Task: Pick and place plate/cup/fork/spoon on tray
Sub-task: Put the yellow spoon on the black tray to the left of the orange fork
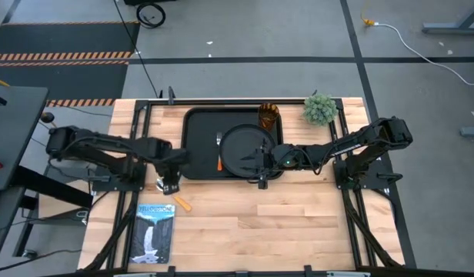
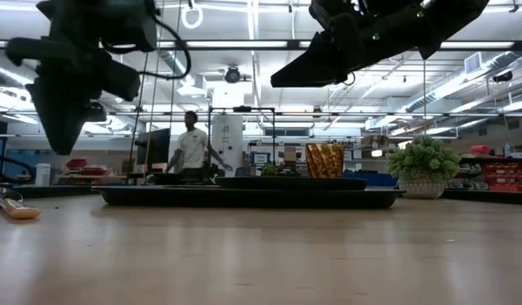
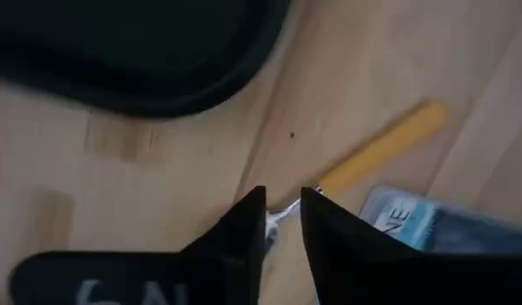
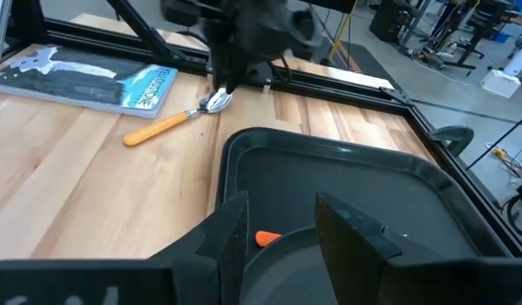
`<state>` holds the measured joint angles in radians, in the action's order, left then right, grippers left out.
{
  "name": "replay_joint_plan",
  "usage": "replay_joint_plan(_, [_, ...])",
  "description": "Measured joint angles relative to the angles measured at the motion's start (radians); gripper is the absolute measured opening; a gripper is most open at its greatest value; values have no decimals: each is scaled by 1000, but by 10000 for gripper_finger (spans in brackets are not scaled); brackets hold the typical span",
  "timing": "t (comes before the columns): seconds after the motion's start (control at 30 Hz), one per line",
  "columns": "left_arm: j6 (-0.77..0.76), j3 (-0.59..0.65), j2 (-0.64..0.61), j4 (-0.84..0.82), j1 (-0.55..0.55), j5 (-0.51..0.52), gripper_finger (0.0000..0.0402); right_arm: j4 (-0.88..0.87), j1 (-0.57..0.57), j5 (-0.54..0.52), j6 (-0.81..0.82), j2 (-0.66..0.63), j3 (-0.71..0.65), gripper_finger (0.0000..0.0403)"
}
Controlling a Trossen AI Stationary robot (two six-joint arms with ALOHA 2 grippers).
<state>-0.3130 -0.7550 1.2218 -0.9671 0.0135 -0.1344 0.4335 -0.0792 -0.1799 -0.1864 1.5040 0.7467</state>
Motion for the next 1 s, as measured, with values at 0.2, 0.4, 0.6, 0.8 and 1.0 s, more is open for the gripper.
replay_joint_plan(0.2, [115, 1, 1, 83, -191, 103, 143, -2, -3, 0, 11, 0, 0, 145])
replay_joint_plan(0.4, [122, 1, 44, 73, -290, 142, 188, -1, -7, 0, 14, 0, 0, 145])
replay_joint_plan(0.6, [178, 3, 144, 73, -351, 199, 188, -1, -7, 0, 26, 0, 0, 145])
replay_joint_plan(0.8, [216, 3, 227, 72, -405, 210, 179, -1, -7, 0, 26, 0, 0, 145])
replay_joint_plan(1.0, [262, 3, 270, 66, -470, 288, 178, 0, -7, 0, 26, 0, 0, 145])
